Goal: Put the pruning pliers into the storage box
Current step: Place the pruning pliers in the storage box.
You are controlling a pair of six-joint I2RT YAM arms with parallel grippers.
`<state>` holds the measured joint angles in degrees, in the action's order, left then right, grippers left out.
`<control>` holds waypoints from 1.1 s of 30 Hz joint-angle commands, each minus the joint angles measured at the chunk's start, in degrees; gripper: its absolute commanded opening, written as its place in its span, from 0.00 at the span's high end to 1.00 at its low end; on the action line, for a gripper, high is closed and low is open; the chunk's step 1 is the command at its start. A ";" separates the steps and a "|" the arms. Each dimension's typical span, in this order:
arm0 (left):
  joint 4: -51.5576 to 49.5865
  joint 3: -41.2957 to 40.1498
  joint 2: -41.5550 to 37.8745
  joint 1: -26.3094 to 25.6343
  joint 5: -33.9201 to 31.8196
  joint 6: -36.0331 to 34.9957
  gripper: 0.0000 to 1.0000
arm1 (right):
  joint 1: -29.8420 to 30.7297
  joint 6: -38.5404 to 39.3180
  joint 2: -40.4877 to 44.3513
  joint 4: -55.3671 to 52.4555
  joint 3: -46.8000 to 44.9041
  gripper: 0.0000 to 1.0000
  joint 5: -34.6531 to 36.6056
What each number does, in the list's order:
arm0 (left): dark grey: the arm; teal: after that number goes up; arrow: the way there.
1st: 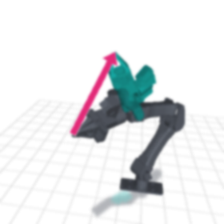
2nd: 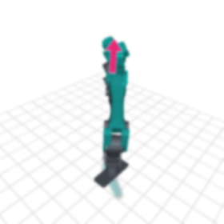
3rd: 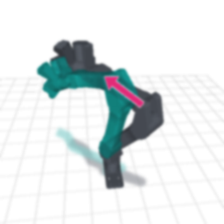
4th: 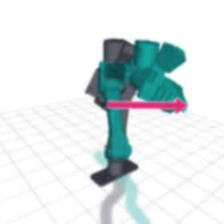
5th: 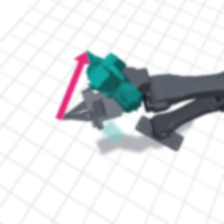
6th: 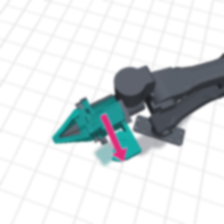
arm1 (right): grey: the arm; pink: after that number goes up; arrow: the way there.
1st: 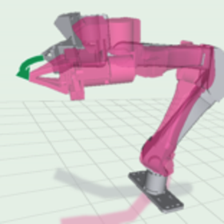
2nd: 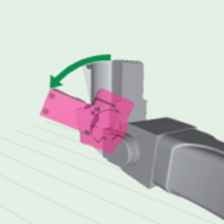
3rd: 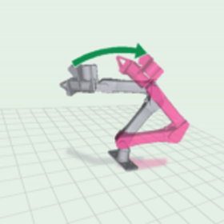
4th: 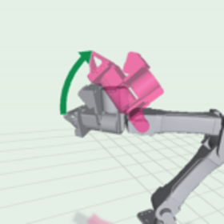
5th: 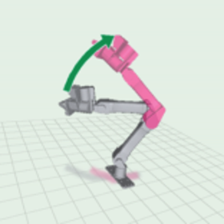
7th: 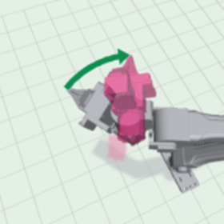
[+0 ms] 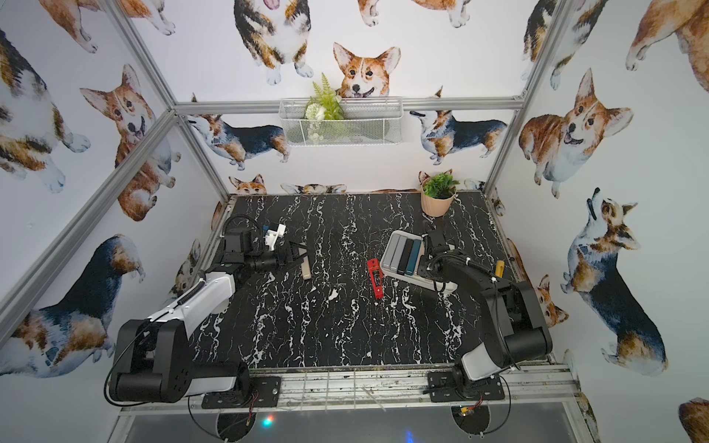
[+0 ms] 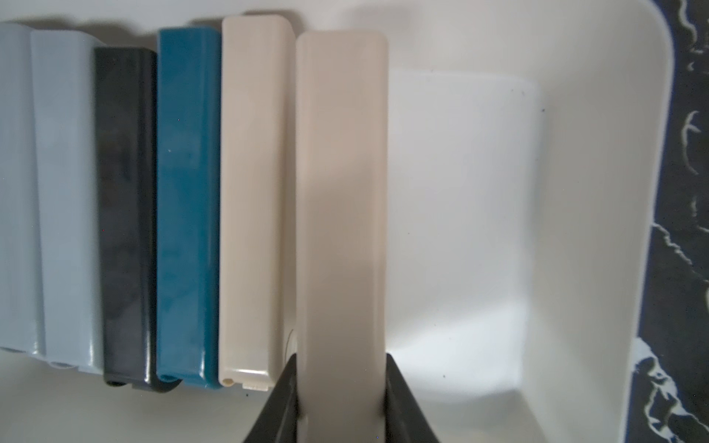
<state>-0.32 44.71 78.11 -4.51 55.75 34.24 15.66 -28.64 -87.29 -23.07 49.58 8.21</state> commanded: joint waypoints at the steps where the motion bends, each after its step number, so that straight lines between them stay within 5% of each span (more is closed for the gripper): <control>1: 0.49 0.56 0.01 0.11 0.50 -0.40 0.00 | -0.02 -0.10 -0.77 1.75 0.29 1.00 -0.36; 33: 0.47 0.64 0.63 -0.01 0.55 -0.40 0.00 | -0.98 0.86 -5.32 2.50 1.92 1.00 0.46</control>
<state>-0.32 44.84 78.59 -4.51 55.75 34.24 14.85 -28.29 -92.36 -21.19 51.05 7.70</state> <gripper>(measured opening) 0.999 0.301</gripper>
